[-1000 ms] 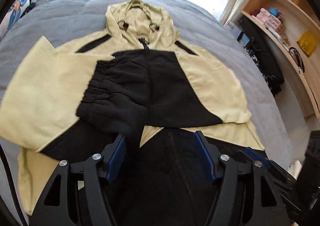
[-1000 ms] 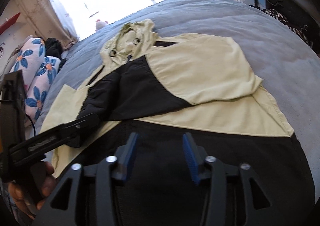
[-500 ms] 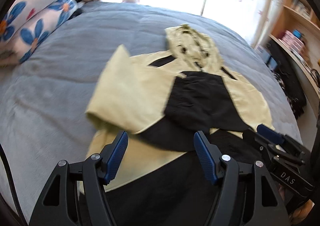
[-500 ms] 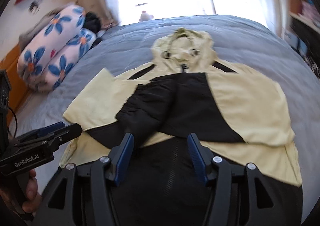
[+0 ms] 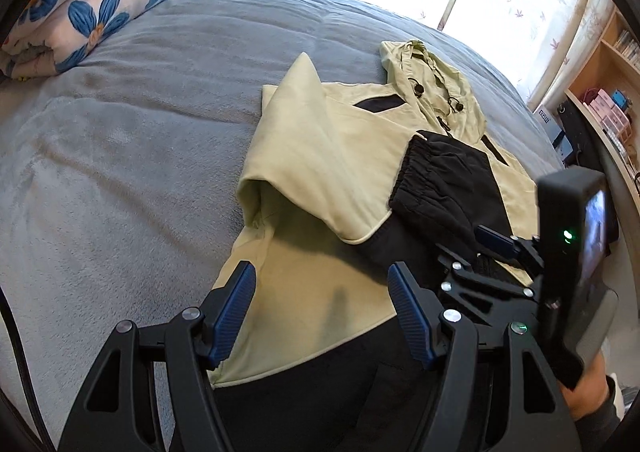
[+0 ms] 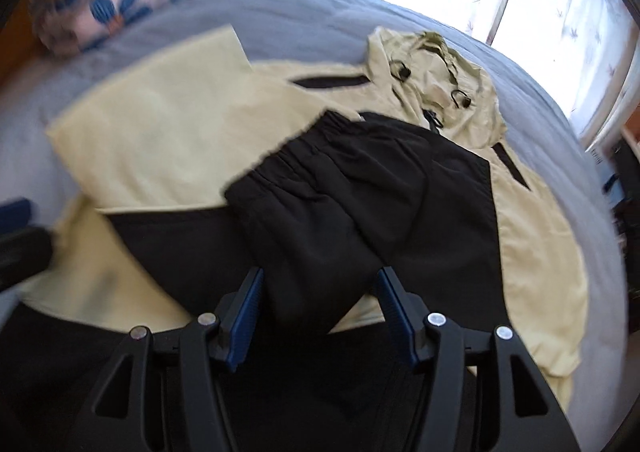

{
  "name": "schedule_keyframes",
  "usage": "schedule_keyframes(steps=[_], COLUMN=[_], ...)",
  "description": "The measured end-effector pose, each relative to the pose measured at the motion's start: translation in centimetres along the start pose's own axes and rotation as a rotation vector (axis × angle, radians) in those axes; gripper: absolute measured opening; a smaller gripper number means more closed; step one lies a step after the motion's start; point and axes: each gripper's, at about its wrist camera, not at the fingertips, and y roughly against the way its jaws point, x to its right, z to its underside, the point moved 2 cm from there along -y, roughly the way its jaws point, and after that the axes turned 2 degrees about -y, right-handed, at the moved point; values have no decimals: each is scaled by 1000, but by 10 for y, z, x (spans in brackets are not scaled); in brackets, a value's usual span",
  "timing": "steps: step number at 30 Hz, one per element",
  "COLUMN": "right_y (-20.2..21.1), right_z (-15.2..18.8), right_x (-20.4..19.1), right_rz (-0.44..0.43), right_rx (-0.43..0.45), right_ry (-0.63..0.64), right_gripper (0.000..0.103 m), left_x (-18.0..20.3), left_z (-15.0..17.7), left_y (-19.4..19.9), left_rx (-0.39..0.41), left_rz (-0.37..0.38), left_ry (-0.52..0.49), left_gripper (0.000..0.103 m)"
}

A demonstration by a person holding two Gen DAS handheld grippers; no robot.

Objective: Fold large clothes
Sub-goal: 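Grasp the folded black cuff with the right tool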

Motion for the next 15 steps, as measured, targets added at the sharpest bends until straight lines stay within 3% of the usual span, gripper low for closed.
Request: schedule_keyframes(steps=[1,5,9,12,15], right_y=[0,27,68,66,35], right_z=[-3,-24,-30,-10,26], right_x=[1,26,90,137,164], right_rz=[-10,-25,-32,-3,16], right_rx=[-2,99,250,239,72], right_ry=[3,-58,-271,-418,-477], right_gripper=[12,9,9,15,45], left_x=[0,-1,2,4,5], left_z=[0,0,0,1,4], left_y=[-1,-1,2,1,-3], left_rx=[-2,2,18,17,3], left_rz=[0,15,22,29,26], left_ry=[2,14,4,0,-5], left_gripper=[67,67,67,67,67])
